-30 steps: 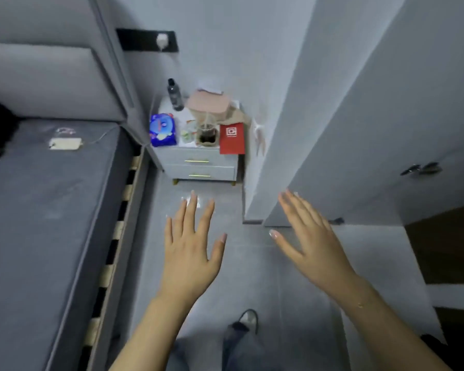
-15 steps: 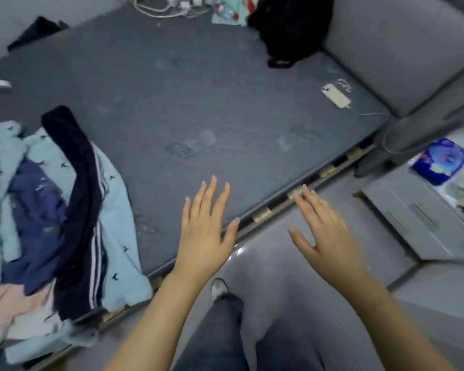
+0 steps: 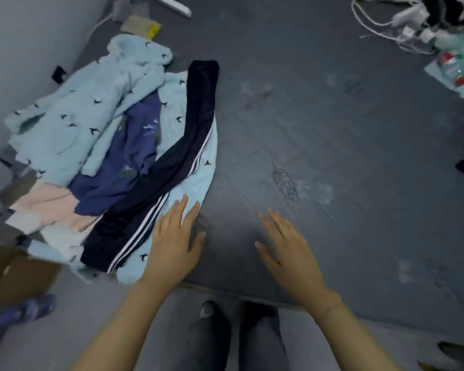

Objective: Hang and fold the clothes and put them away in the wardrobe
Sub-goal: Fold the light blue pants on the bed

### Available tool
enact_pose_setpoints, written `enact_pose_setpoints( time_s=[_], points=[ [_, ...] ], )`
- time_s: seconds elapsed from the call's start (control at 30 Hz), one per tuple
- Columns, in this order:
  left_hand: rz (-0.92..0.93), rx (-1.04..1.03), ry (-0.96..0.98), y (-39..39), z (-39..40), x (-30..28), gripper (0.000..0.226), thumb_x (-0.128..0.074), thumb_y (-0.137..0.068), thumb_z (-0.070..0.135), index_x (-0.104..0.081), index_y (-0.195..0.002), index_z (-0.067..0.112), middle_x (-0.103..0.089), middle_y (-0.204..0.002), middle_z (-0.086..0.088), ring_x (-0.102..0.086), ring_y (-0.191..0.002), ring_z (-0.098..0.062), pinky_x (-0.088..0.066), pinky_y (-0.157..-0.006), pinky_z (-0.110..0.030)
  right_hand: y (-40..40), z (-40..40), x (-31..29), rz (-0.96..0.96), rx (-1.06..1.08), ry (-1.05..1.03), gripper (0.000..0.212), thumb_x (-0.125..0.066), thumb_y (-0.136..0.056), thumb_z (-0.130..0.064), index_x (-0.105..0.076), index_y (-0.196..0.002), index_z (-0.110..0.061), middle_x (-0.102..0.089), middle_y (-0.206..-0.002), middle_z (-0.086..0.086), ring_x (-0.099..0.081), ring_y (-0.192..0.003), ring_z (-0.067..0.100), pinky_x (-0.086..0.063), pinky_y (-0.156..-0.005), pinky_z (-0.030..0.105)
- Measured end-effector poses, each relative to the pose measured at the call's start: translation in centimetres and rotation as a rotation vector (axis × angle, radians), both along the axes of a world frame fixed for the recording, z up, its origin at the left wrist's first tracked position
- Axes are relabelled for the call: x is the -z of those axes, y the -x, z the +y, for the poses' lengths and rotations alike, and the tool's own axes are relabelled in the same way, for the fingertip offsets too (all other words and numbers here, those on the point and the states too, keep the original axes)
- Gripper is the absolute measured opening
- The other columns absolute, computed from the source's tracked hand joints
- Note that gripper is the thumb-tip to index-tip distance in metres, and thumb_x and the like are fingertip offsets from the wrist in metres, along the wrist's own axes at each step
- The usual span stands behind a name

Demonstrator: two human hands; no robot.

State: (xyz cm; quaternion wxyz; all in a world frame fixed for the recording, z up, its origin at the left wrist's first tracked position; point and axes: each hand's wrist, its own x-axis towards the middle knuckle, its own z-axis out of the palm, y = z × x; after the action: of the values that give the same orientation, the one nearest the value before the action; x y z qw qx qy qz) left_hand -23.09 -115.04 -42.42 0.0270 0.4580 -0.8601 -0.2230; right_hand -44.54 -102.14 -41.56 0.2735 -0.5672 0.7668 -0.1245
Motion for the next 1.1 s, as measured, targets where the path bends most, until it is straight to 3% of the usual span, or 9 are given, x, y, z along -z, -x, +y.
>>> enact_pose_setpoints(
  time_s=[0.2,0.33,0.47,0.6,0.7,0.77,0.87,0.97,1.1],
  points=[
    [-0.014,-0.215,-0.054,-0.3,-6.5,8.2,0.058,-0.070,-0.088,0.016,-0.048,-0.140,0.005,-0.034,-0.153,-0.018,-0.038,-0.137,-0.039,-0.037,-0.105,-0.057,1.7,-8.7,7.8,-0.136,-0.072,-0.083,0.055,-0.051,-0.100,-0.034,-0.035,-0.149,-0.015,-0.030,-0.157,0.004,-0.029,-0.144,0.019,-0.024,-0.118,0.033],
    [0.011,-0.237,-0.041,0.2,-12.9,14.0,0.057,-0.063,-0.093,0.022,-0.042,-0.146,0.017,-0.024,-0.159,-0.011,-0.023,-0.146,-0.034,-0.026,-0.112,-0.060,0.8,-14.3,14.8,-0.415,0.106,-0.157,0.047,-0.058,-0.097,-0.020,-0.046,-0.142,-0.009,-0.047,-0.144,0.006,-0.042,-0.134,0.018,-0.029,-0.116,0.030],
    [-0.019,-0.175,0.041,1.2,-20.7,20.1,0.051,-0.052,-0.099,0.029,-0.038,-0.148,0.032,-0.010,-0.163,-0.003,-0.007,-0.150,-0.026,-0.011,-0.119,-0.052,-0.8,-22.2,22.1,-0.607,0.314,-0.209,0.047,-0.057,-0.098,-0.025,-0.046,-0.142,-0.011,-0.048,-0.143,0.004,-0.046,-0.131,0.016,-0.035,-0.112,0.029],
    [-0.146,-0.118,0.060,2.1,-25.9,25.9,0.052,-0.044,-0.101,0.040,-0.029,-0.150,0.038,-0.010,-0.163,0.001,-0.009,-0.150,-0.021,-0.010,-0.118,-0.052,-2.3,-30.9,26.5,-0.890,0.554,-0.051,0.027,-0.063,-0.094,-0.023,-0.052,-0.117,-0.030,-0.062,-0.115,-0.010,-0.061,-0.112,0.014,-0.051,-0.083,0.015],
    [-0.239,-0.137,0.123,1.6,-27.0,29.4,0.051,-0.039,-0.102,0.042,-0.030,-0.151,0.032,-0.034,-0.155,-0.003,-0.029,-0.143,-0.020,-0.018,-0.112,-0.047,-2.6,-35.2,28.5,-1.038,0.572,-0.003,0.047,-0.072,-0.088,-0.029,-0.044,-0.125,-0.033,-0.061,-0.117,-0.012,-0.062,-0.104,0.005,-0.053,-0.076,0.015],
    [-0.228,-0.175,0.209,1.1,-27.4,30.5,0.051,-0.044,-0.102,0.038,-0.034,-0.150,0.025,-0.047,-0.145,-0.007,-0.041,-0.134,-0.023,-0.026,-0.105,-0.044,-2.7,-36.1,29.4,-1.069,0.599,0.014,0.041,-0.066,-0.092,-0.020,-0.049,-0.129,-0.023,-0.065,-0.114,-0.005,-0.064,-0.099,0.011,-0.055,-0.074,0.017],
    [-0.261,-0.299,0.248,0.2,-28.8,31.0,0.060,-0.048,-0.100,0.031,-0.023,-0.154,0.022,-0.046,-0.144,-0.009,-0.041,-0.132,-0.024,-0.033,-0.100,-0.046,-2.1,-34.6,29.9,-1.086,0.732,0.094,0.023,-0.056,-0.099,-0.012,-0.060,-0.121,-0.012,-0.070,-0.108,0.001,-0.067,-0.094,0.015,-0.058,-0.079,0.025],
    [-0.347,-0.343,0.212,-0.6,-30.3,30.2,0.070,-0.046,-0.095,0.016,-0.013,-0.156,0.020,-0.038,-0.150,-0.008,-0.035,-0.136,-0.024,-0.035,-0.101,-0.049,-1.2,-30.3,29.4,-1.122,0.829,0.118,0.017,-0.054,-0.100,-0.015,-0.067,-0.111,-0.015,-0.073,-0.105,0.001,-0.068,-0.093,0.015,-0.058,-0.080,0.027],
    [-0.409,-0.345,0.134,-2.0,-31.9,28.2,0.078,-0.050,-0.088,0.003,-0.015,-0.156,0.018,-0.031,-0.155,-0.008,-0.029,-0.140,-0.027,-0.035,-0.104,-0.050,-0.7,-24.3,27.4,-1.059,0.980,0.143,0.017,-0.054,-0.100,-0.017,-0.070,-0.099,-0.023,-0.073,-0.097,-0.001,-0.066,-0.090,0.016,-0.057,-0.080,0.029]
  ],
)
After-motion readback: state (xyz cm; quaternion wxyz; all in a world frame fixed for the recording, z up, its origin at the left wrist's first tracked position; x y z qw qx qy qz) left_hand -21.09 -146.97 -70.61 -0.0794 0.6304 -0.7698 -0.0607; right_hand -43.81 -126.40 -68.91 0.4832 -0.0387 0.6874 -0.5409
